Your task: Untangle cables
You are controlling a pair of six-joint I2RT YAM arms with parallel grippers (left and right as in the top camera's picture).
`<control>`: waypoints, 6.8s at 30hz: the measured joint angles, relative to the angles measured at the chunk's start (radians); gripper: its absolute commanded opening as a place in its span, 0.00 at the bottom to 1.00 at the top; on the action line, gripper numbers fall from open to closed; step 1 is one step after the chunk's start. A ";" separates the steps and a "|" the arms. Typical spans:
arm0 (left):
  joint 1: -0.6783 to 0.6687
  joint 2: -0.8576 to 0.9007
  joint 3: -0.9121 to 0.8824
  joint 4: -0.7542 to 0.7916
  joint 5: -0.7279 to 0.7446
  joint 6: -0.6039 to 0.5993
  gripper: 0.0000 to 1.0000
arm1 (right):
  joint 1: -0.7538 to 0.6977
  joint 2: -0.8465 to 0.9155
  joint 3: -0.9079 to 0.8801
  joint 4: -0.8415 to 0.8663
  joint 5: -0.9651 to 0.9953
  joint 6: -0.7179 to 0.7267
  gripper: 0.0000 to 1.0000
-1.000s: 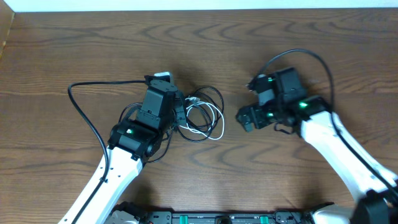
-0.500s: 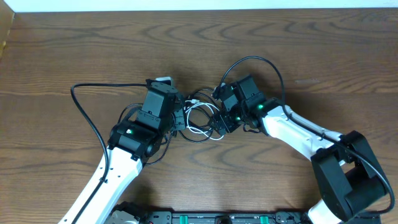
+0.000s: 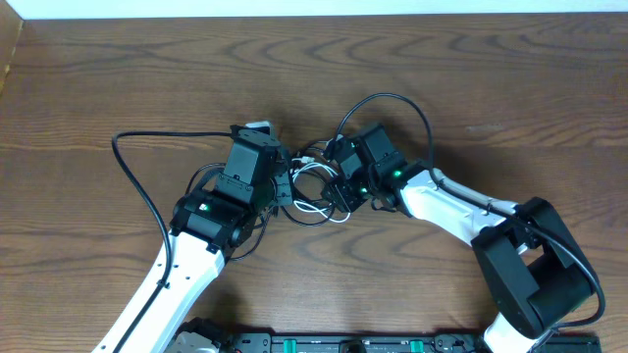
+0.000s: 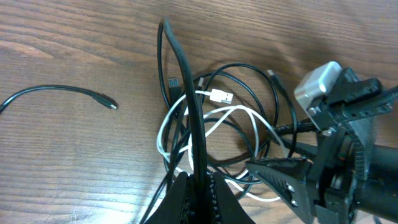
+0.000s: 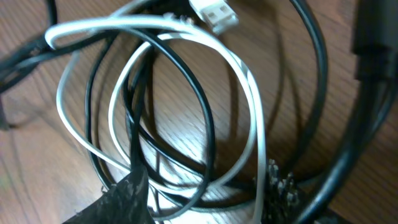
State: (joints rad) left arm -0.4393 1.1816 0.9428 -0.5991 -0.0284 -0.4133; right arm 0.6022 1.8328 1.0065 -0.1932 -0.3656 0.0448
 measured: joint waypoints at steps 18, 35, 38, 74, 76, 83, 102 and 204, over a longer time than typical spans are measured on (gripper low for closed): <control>0.000 0.000 0.000 -0.034 0.008 0.003 0.07 | -0.076 -0.075 0.001 -0.176 0.120 0.069 0.01; -0.001 -0.001 0.000 -0.154 -0.136 0.003 0.07 | -0.470 -0.782 0.079 -0.394 0.440 0.074 0.01; -0.004 -0.002 0.000 -0.189 -0.205 -0.001 0.08 | -0.518 -0.866 0.079 -0.394 0.500 0.077 0.01; 0.227 -0.012 0.001 -0.078 0.283 0.211 0.42 | -0.732 -0.680 0.079 -0.315 -0.172 0.233 0.49; 0.227 -0.012 0.001 -0.066 0.389 0.267 0.54 | -0.690 -0.626 0.080 -0.323 -0.307 0.195 0.99; 0.227 -0.012 0.001 -0.098 0.600 0.362 0.79 | -0.569 -0.503 0.080 -0.503 -0.336 0.071 0.99; 0.171 -0.012 0.001 -0.110 0.599 0.388 0.75 | -0.295 -0.244 0.081 -0.621 0.002 -0.117 0.75; 0.164 -0.012 0.001 -0.132 0.598 0.388 0.75 | -0.140 -0.320 0.769 -0.565 0.157 0.078 0.01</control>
State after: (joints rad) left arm -0.2752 1.1694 0.9436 -0.7311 0.5697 -0.0254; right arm 0.4618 1.5131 1.7756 -0.7586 -0.2089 0.1230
